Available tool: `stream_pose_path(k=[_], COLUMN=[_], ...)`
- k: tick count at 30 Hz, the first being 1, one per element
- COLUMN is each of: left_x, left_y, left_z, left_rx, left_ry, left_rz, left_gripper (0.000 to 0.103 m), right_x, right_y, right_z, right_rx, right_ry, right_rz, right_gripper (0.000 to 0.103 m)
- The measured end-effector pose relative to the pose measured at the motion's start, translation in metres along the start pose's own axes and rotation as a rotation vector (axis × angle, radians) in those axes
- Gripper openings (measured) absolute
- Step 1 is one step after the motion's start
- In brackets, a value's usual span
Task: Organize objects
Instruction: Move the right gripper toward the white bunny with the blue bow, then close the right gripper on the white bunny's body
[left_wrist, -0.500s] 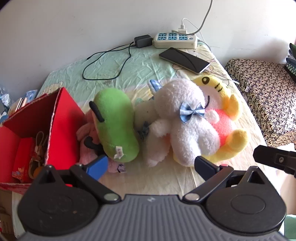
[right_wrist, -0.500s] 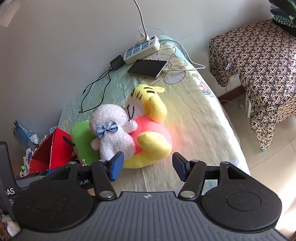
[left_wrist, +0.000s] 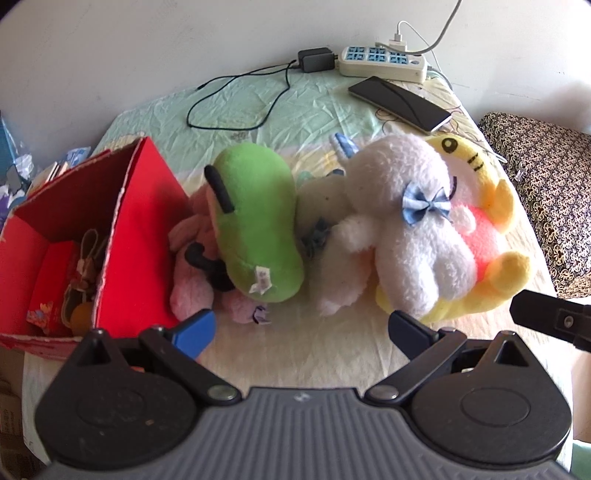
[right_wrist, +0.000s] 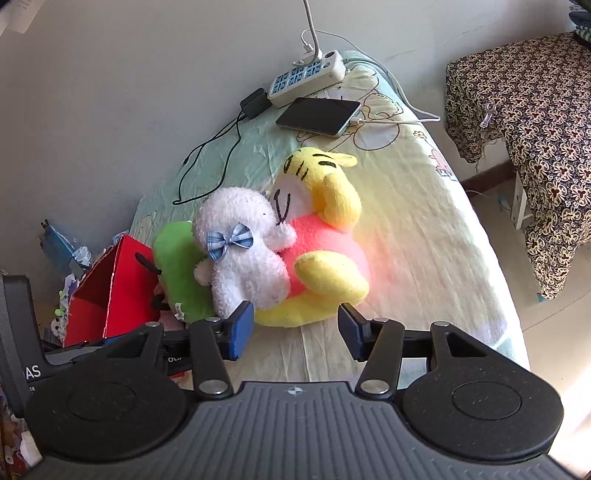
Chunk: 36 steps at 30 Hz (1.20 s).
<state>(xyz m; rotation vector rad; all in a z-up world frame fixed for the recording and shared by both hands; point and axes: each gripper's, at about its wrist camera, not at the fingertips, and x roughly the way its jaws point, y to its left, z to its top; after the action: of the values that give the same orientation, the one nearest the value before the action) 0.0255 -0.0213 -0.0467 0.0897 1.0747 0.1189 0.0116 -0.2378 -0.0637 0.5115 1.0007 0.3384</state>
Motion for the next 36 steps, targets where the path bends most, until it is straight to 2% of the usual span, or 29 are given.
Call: stream_pose_path(k=[7, 14, 17, 21, 25, 29, 32, 36], left_x=[0.009, 0.017, 0.013, 0.012, 0.016, 0.023, 0.027, 0.04], left_y=[0.011, 0.021, 0.023, 0.019, 0.014, 0.003, 0.003, 0.002], left_z=[-0.002, 0.001, 0.004, 0.01, 0.02, 0.026, 0.03, 0.039], left_rx=[-0.027, -0.034, -0.033, -0.018, -0.008, 0.049, 0.055, 0.048], left_ry=[0.011, 0.005, -0.025, -0.048, -0.061, -0.074, -0.083, -0.053], left_rz=[-0.034, -0.196, -0.266, -0.301, -0.391, -0.439, -0.479, -0.517], left_gripper=[0.101, 0.101, 0.102, 0.102, 0.102, 0.101, 0.098, 0.084], right_x=[0.003, -0.001, -0.002, 0.002, 0.014, 0.031, 0.042, 0.057], right_y=[0.006, 0.009, 0.011, 0.009, 0.01, 0.01, 0.011, 0.011], right_z=[0.0, 0.007, 0.013, 0.025, 0.035, 0.044, 0.05, 0.054], right_rx=[-0.009, -0.002, -0.002, 0.019, 0.028, 0.023, 0.005, -0.008], right_ry=[0.0, -0.033, -0.057, -0.081, -0.085, -0.057, -0.058, -0.042], right_rz=[0.042, 0.074, 0.081, 0.103, 0.129, 0.171, 0.175, 0.174], right_gripper=[0.053, 0.053, 0.053, 0.053, 0.053, 0.054, 0.054, 0.054])
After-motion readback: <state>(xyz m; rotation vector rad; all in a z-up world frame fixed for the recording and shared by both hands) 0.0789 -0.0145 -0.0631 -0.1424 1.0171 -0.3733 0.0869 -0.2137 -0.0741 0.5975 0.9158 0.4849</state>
